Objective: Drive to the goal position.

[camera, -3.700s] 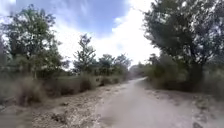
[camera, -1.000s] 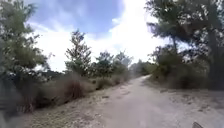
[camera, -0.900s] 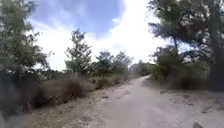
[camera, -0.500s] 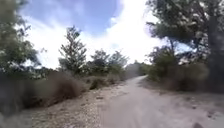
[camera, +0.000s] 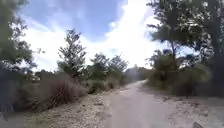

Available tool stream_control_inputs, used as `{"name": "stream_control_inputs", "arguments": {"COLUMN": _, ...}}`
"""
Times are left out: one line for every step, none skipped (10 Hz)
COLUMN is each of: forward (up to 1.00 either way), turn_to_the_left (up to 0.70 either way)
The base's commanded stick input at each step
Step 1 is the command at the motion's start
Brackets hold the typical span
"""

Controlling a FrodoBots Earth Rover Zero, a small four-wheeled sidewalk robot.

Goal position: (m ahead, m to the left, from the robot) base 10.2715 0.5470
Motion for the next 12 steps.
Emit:
{"name": "stream_control_inputs", "arguments": {"forward": 0.45, "turn_to_the_left": 0.00}}
{"name": "stream_control_inputs", "arguments": {"forward": 0.45, "turn_to_the_left": 0.00}}
{"name": "stream_control_inputs", "arguments": {"forward": 0.45, "turn_to_the_left": 0.00}}
{"name": "stream_control_inputs", "arguments": {"forward": 0.45, "turn_to_the_left": 0.00}}
{"name": "stream_control_inputs", "arguments": {"forward": 0.45, "turn_to_the_left": 0.00}}
{"name": "stream_control_inputs", "arguments": {"forward": 0.45, "turn_to_the_left": 0.00}}
{"name": "stream_control_inputs", "arguments": {"forward": 0.45, "turn_to_the_left": 0.00}}
{"name": "stream_control_inputs", "arguments": {"forward": 0.45, "turn_to_the_left": 0.00}}
{"name": "stream_control_inputs", "arguments": {"forward": 0.45, "turn_to_the_left": 0.00}}
{"name": "stream_control_inputs", "arguments": {"forward": 0.45, "turn_to_the_left": 0.00}}
{"name": "stream_control_inputs", "arguments": {"forward": 0.45, "turn_to_the_left": 0.00}}
{"name": "stream_control_inputs", "arguments": {"forward": 0.45, "turn_to_the_left": 0.00}}
